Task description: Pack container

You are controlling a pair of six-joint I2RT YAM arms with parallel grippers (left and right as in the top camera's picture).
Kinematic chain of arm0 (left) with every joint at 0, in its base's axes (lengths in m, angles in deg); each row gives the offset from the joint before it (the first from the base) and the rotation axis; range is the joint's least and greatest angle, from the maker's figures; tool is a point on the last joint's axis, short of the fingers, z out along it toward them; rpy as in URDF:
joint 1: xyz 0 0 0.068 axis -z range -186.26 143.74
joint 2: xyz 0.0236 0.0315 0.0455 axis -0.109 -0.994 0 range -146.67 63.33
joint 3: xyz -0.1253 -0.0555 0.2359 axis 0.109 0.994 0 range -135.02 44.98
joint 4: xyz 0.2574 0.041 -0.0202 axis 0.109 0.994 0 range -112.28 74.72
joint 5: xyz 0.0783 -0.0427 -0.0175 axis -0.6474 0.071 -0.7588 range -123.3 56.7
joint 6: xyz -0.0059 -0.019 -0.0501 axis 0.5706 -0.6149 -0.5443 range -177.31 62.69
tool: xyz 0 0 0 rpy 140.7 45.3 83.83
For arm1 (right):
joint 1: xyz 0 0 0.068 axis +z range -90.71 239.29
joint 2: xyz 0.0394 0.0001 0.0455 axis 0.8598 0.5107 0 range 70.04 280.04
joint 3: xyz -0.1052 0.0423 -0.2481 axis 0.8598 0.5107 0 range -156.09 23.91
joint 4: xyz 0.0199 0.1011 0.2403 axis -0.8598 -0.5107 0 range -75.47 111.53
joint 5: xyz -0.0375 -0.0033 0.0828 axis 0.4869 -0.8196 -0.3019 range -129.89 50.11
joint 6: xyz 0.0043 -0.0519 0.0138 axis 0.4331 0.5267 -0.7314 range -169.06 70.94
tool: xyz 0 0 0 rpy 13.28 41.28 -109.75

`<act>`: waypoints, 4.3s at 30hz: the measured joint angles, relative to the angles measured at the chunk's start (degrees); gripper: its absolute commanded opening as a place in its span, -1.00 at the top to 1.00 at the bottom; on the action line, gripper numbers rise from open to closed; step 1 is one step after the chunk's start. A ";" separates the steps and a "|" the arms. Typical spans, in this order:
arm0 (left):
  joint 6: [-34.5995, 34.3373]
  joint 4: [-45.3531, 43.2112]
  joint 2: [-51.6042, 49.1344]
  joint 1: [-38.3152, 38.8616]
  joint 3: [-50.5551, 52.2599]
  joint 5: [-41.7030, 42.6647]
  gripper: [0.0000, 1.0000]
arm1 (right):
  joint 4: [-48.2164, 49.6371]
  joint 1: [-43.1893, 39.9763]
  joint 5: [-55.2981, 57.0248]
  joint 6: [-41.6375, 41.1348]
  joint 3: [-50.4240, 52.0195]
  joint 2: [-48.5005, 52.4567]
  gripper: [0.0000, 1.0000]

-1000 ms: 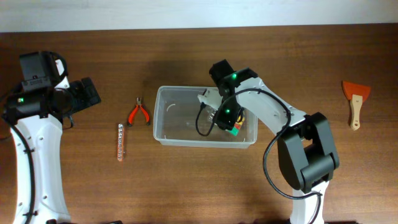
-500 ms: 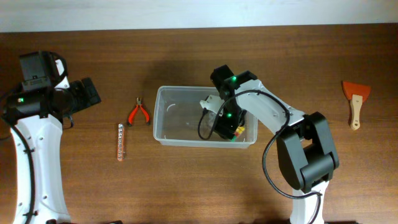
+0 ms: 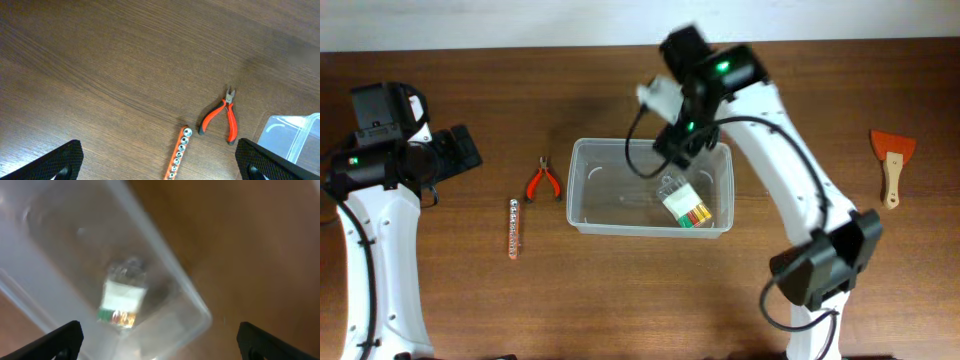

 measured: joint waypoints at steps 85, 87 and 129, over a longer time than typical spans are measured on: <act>0.00 0.46 0.00 0.00 0.00 0.02 -0.99 | 21.20 -59.32 -0.55 -12.59 21.64 15.85 -0.90; 0.00 0.46 0.00 0.00 0.00 0.02 -0.99 | 21.18 -59.32 -0.55 -12.52 21.64 15.82 -0.80; 0.00 1.09 0.00 0.00 0.00 0.02 -0.98 | 21.03 -59.30 -0.76 -12.59 21.79 15.69 0.92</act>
